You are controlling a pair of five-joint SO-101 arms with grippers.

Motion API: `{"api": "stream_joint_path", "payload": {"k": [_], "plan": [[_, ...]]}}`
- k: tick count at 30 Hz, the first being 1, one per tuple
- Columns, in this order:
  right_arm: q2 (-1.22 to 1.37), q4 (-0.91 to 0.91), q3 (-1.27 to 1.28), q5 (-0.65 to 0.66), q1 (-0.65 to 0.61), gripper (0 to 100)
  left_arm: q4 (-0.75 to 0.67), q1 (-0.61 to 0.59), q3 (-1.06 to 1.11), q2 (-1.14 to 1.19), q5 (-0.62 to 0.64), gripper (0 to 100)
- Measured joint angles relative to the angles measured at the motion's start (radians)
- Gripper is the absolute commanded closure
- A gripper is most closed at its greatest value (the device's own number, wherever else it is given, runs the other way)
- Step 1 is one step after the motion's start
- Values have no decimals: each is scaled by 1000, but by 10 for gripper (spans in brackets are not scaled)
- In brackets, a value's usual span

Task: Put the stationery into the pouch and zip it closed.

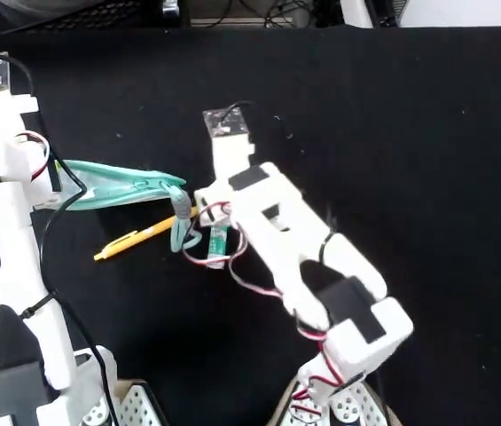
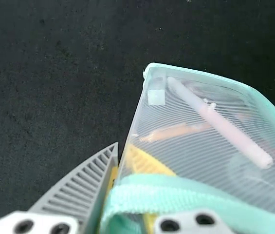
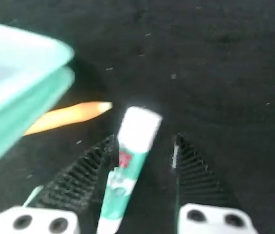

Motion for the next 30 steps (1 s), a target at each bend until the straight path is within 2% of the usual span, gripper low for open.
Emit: {"api": "stream_joint_path", "payload": {"k": [5,9,15,24,28,30], "plan": [[107,-5,-60,29,8,842,0,0,0,0,0,970],[167,23,-115,104,17,985,0,0,0,0,0,970],[189,157,-178,184,58,986,0,0,0,0,0,970],[190,190,-178,592,169,977,0,0,0,0,0,970],[192,275,-196,657,235,889,0,0,0,0,0,968],[192,325,-203,677,258,893,0,0,0,0,0,968]]}}
